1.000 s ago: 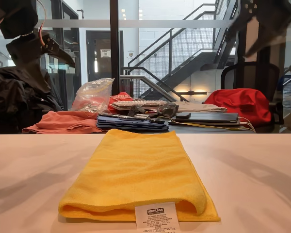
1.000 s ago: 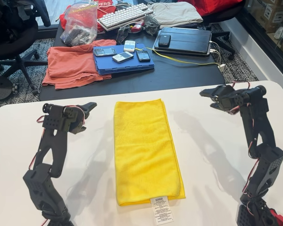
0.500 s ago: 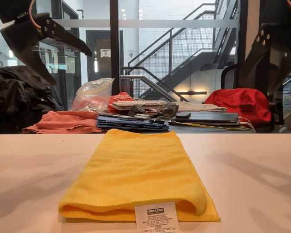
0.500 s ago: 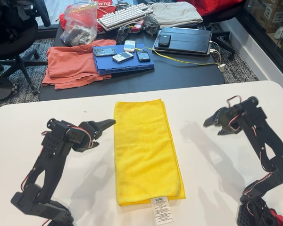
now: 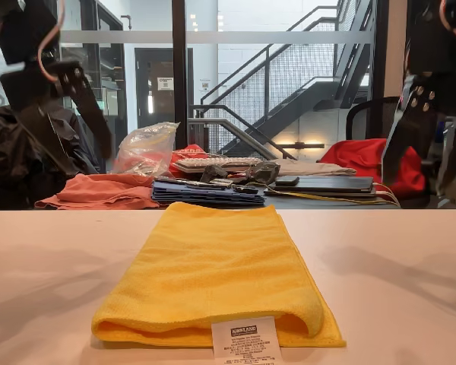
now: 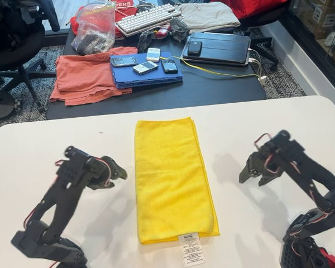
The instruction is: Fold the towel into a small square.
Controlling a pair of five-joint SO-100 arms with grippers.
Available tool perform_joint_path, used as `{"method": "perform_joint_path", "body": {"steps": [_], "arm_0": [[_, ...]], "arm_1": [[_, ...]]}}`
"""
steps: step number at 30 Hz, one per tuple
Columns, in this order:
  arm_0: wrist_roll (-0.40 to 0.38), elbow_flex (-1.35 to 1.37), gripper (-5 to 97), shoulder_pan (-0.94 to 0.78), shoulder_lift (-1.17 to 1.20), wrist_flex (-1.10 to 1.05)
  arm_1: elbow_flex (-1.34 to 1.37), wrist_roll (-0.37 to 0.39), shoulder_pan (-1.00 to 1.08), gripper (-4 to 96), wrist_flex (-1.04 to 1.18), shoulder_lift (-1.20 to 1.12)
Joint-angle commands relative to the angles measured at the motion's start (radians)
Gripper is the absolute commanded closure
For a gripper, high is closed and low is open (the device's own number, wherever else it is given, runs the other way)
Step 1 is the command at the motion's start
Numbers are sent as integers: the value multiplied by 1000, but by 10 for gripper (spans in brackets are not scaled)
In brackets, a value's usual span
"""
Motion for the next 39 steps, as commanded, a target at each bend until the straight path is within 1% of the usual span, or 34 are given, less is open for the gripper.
{"method": "perform_joint_path", "body": {"steps": [1,3,5,8,10,13,16,19,26,28,34,36,39], "arm_0": [[60,9,688,-66,-34,-20],[97,25,688,-163,-83,-97],[110,28,688,-256,-132,-190],[112,38,688,-368,-216,-310],[121,37,688,-411,-282,-359],[156,20,689,-426,-365,-374],[161,12,689,-434,-430,-382],[152,-29,689,-449,-492,-410],[163,-95,700,-517,-649,-497],[164,-95,739,-525,-676,-508],[166,-75,929,-526,-698,-512],[164,-64,924,-526,-698,-520],[163,-67,866,-526,-696,-532]], "arm_1": [[-21,-20,12,840,-2,38],[-17,-6,11,835,-2,54],[-17,3,3,823,-2,69],[-18,0,-8,803,-2,107],[-26,0,-49,792,-2,121],[-15,2,-132,782,-2,146],[-25,9,-198,779,-2,163],[-18,11,-225,778,-2,193],[-20,12,-239,778,-2,212],[-23,12,-239,778,-2,210],[-26,14,-242,778,-2,212],[-26,14,-256,778,-2,212],[-25,21,-298,778,-2,209]]}}
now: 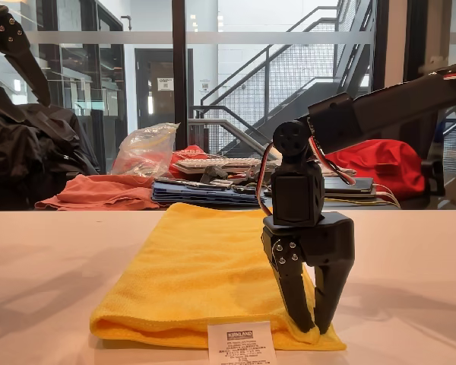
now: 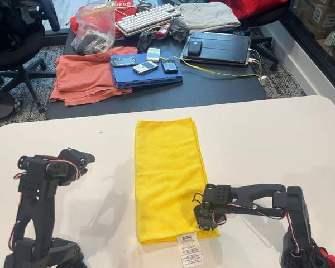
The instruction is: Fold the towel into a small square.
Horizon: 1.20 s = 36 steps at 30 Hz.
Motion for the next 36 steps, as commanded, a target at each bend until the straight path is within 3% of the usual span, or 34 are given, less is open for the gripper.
{"method": "perform_joint_path", "body": {"steps": [1,5,10,18,30,36], "arm_0": [[-5,6,843,3,3,-5],[-17,6,712,3,14,49],[-14,9,605,17,15,130],[23,38,689,21,2,-49],[48,209,687,12,15,-239],[48,210,859,12,12,-242]], "arm_1": [[-20,17,-20,778,-2,6],[-15,89,-55,778,-2,6],[-15,115,-77,778,-2,-2],[-15,117,-78,778,-2,-2],[-14,117,-78,778,-2,-5],[-14,117,-78,778,-2,-5]]}}
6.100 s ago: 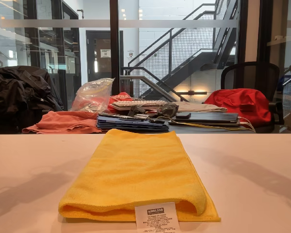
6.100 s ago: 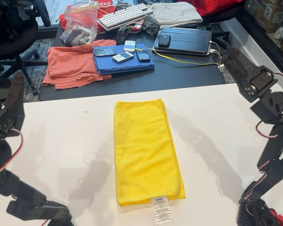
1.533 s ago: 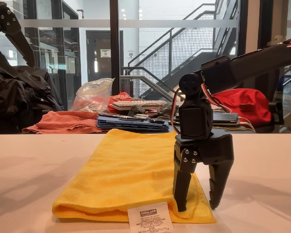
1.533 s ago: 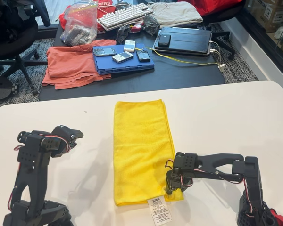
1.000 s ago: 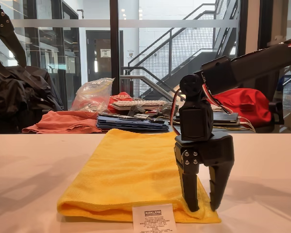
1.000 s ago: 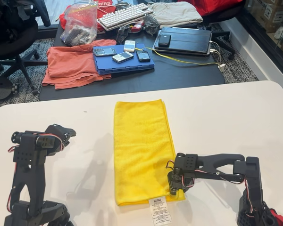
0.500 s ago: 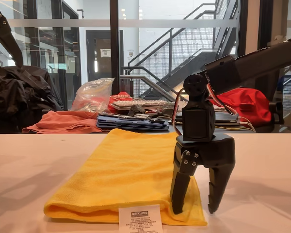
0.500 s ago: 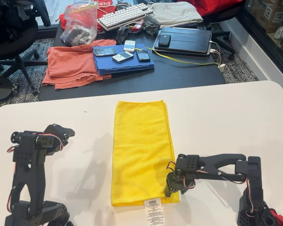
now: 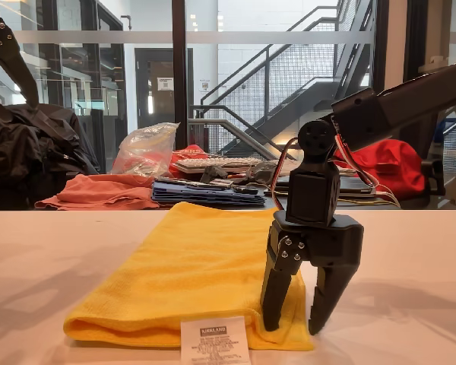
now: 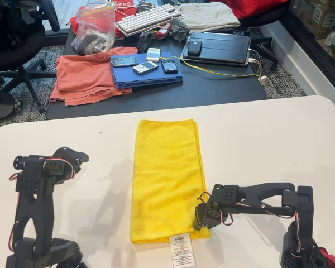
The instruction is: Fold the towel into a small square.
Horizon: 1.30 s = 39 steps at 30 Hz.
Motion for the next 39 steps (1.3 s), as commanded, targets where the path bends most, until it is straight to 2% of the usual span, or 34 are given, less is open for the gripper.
{"method": "perform_joint_path", "body": {"steps": [1,4,12,19,21,25,27,30,33,35,39], "arm_0": [[0,15,884,0,-21,-5],[0,15,918,0,-23,-5],[-8,28,919,5,-12,6],[-8,31,919,14,94,78],[0,37,919,14,86,77],[-3,55,919,14,46,6],[-2,92,919,14,48,-57],[-2,149,919,6,58,-118],[-6,189,919,0,84,-146],[-9,195,919,0,94,-150],[2,204,919,11,106,-156]], "arm_1": [[-15,0,6,778,-2,3],[-15,0,6,778,-2,3],[2,2,-48,778,0,5],[258,35,178,787,-3,-61],[318,-26,285,787,-11,-41],[357,-259,523,787,-63,-15],[370,-344,566,787,-95,-12],[383,-327,525,779,-137,-31],[374,-270,362,782,-256,-95],[380,-264,282,779,-334,-189],[423,-308,255,778,-374,-341]]}}
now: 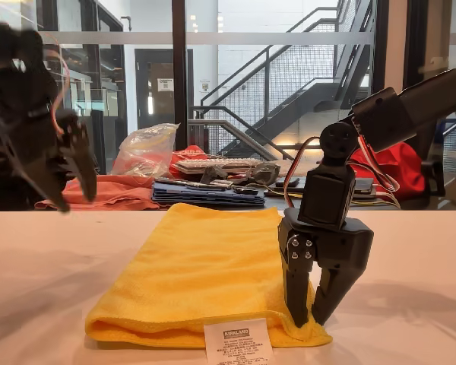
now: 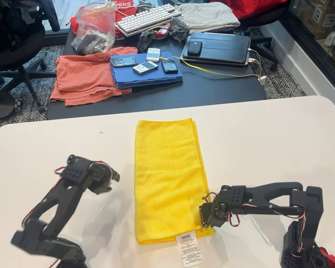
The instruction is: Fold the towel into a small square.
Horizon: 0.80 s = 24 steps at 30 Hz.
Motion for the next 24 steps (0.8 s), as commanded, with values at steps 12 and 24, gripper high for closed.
{"method": "perform_joint_path", "body": {"steps": [12,24], "arm_0": [[3,77,918,5,-2,-54],[-12,40,919,-8,199,-41]], "arm_1": [[-2,-153,32,778,-176,-167],[-129,-149,-184,779,-132,190]]}}
